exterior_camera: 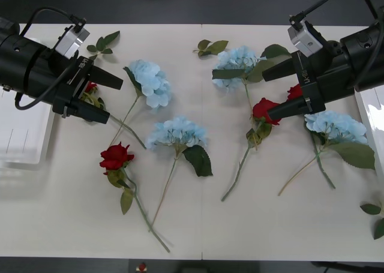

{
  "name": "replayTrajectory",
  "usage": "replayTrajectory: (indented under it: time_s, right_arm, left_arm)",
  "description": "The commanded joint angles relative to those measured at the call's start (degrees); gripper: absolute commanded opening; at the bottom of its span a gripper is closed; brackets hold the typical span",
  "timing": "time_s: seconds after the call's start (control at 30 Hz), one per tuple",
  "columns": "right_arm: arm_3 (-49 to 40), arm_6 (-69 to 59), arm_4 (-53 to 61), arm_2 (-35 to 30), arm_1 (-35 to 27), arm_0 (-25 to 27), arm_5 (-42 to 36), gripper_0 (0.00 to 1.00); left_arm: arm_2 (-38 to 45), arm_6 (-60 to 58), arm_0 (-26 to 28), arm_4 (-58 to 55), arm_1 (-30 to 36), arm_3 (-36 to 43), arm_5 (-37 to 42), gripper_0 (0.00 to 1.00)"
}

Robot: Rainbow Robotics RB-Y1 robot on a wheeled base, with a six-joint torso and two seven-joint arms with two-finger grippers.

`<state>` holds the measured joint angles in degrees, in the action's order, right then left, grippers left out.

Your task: Put the red flowers into the right box and the blue flowers into the left box

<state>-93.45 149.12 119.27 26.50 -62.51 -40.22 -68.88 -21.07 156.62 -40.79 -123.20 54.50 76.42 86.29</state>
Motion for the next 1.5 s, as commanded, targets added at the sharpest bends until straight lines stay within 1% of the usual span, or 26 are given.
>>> replayTrajectory:
  time_s: [0.03, 0.07, 0.1, 0.13, 0.23, 0.37, 0.47, 0.57, 0.67, 0.7, 0.77, 0.83, 0.87, 0.93, 1.03, 1.1, 1.2, 1.3, 1.4, 1.5]
  right_arm:
    - [-0.2, 0.7, 0.2, -0.1, -0.3, -2.5, -0.3, 1.00]
    - [-0.2, 0.7, 0.2, -0.1, -0.3, -2.5, -0.3, 1.00]
    - [0.9, 0.7, -0.6, 2.5, 0.5, 0.5, -0.4, 1.00]
    - [1.1, 0.6, -0.6, 3.1, 0.5, 0.7, -0.1, 1.00]
    - [1.1, 0.0, -0.2, 4.3, -0.3, -0.1, 0.5, 1.00]
    - [1.1, -3.8, 0.2, 4.5, -1.0, -0.8, -0.3, 1.00]
    - [1.1, -11.4, 0.2, 4.5, -1.9, -2.4, -2.5, 1.00]
    - [1.1, -23.3, 0.3, 4.5, -2.7, -4.3, -5.1, 1.00]
    - [1.0, -37.2, 0.9, 4.5, -3.6, -5.7, -7.4, 1.00]
    - [0.9, -44.7, 0.8, 4.5, -3.9, -6.4, -8.7, 1.00]
    - [0.9, -53.9, 0.6, 4.5, -4.5, -7.2, -10.3, 1.00]
    - [0.9, -65.9, 0.0, 4.4, -5.6, -7.7, -11.8, 1.00]
    - [0.8, -68.8, -0.4, 4.5, -6.0, -7.9, -12.4, 1.00]
    - [0.8, -79.2, -1.8, 4.5, -7.2, -8.2, -13.9, 1.00]
    - [0.5, -89.3, -4.0, 4.5, -8.5, -8.2, -15.9, 1.00]
    - [0.5, -95.5, -6.6, 4.5, -9.5, -8.2, -17.7, 1.00]
    - [0.4, -100.7, -10.5, 4.6, -10.7, -7.4, -18.9, 1.00]
    - [-0.6, -104.6, -14.8, 4.6, -12.1, -5.7, -18.8, 1.00]
    - [-1.8, -107.1, -18.2, 4.6, -13.1, -3.2, -16.3, 1.00]
    - [-3.3, -107.6, -21.5, 4.6, -13.9, -0.5, -12.8, 1.00]
  left_arm:
    - [0.6, -1.6, -1.4, -1.4, 0.5, 1.2, -1.3, 1.00]
    - [0.6, -1.6, -1.4, -1.3, 0.6, 1.5, -1.7, 1.00]
    - [0.6, -1.6, -1.5, -1.3, 0.6, 1.5, -1.7, 1.00]
    - [0.6, -1.6, -1.5, -1.1, 0.5, 1.5, -1.8, 1.00]
    - [0.6, -1.6, -1.4, 0.9, 0.3, 2.6, -3.6, 1.00]
    - [0.6, -1.6, 0.0, 4.8, 0.3, 6.2, -9.2, 1.00]
    - [0.8, -6.8, 3.1, 9.0, 0.3, 10.1, -15.5, 1.00]
    - [0.9, -13.7, 6.9, 15.4, 0.3, 14.9, -23.6, 1.00]
    - [0.9, -22.5, 9.8, 21.1, 0.3, 18.5, -28.6, 1.00]
    - [0.9, -26.7, 11.0, 24.3, 0.3, 19.7, -30.4, 1.00]
    - [1.2, -31.6, 12.2, 28.1, 0.3, 20.6, -31.9, 1.00]
    - [2.4, -38.8, 13.5, 32.6, 0.2, 20.6, -32.2, 1.00]
    - [2.8, -40.7, 13.8, 33.8, 0.1, 20.6, -32.2, 1.00]
    - [4.0, -47.9, 14.8, 38.9, 0.1, 20.6, -32.2, 1.00]
    - [4.3, -58.3, 15.2, 44.2, -0.1, 20.6, -32.0, 1.00]
    - [4.4, -67.6, 15.2, 48.0, -0.2, 20.7, -32.0, 1.00]
    - [4.4, -79.2, 14.9, 53.4, -1.2, 20.8, -31.0, 1.00]
    - [4.4, -90.0, 13.6, 59.0, -3.2, 20.7, -27.9, 1.00]
    - [4.5, -101.8, 11.3, 64.9, -5.5, 20.6, -22.1, 1.00]
    - [4.9, -108.4, 9.1, 69.4, -7.7, 19.3, -17.0, 1.00]
